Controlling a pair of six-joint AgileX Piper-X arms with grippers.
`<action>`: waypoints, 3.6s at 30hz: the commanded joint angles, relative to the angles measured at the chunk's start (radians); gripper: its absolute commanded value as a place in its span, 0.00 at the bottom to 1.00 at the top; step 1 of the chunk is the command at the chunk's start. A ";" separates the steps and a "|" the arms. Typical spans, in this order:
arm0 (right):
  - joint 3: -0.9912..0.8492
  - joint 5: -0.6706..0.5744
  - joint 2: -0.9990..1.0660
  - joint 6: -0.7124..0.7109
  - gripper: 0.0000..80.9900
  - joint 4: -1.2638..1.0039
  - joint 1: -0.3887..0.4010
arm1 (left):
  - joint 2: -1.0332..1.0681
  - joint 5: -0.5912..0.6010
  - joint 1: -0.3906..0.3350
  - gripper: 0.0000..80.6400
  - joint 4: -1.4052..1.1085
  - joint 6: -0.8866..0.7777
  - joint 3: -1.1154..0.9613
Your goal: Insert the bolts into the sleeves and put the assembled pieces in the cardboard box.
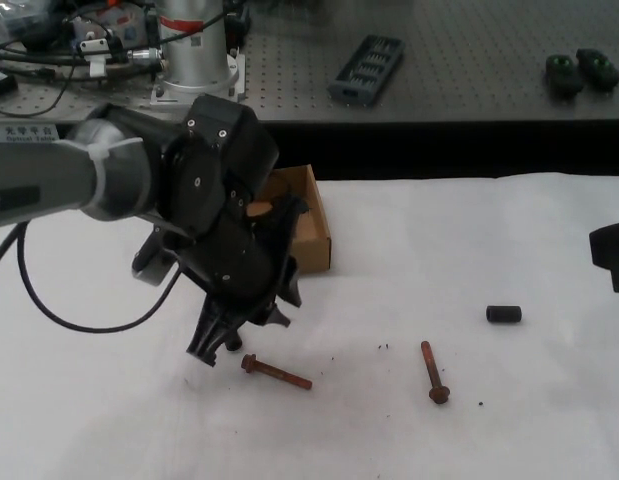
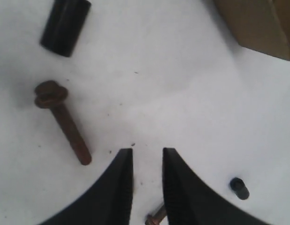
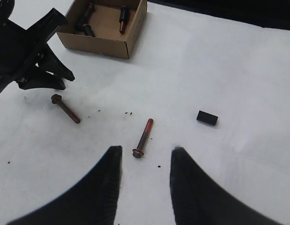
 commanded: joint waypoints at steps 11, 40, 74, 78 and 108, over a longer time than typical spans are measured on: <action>-0.001 -0.006 0.051 0.001 0.33 -0.001 -0.004 | 0.030 -0.145 -0.042 0.21 0.147 -0.135 -0.014; -0.001 0.009 0.051 0.001 0.33 -0.003 -0.004 | 0.113 -0.127 -0.046 0.37 0.079 -0.119 -0.017; -0.001 0.009 0.051 -0.003 0.33 -0.001 -0.004 | 0.084 -0.095 -0.046 0.01 -0.083 0.342 -0.016; -0.001 0.004 0.051 -0.022 0.33 -0.001 -0.004 | -0.002 -0.067 -0.036 0.01 -0.228 0.598 -0.016; -0.691 -0.303 1.099 -0.090 0.37 -0.050 0.158 | -1.168 -0.025 0.238 0.01 -0.322 1.061 0.523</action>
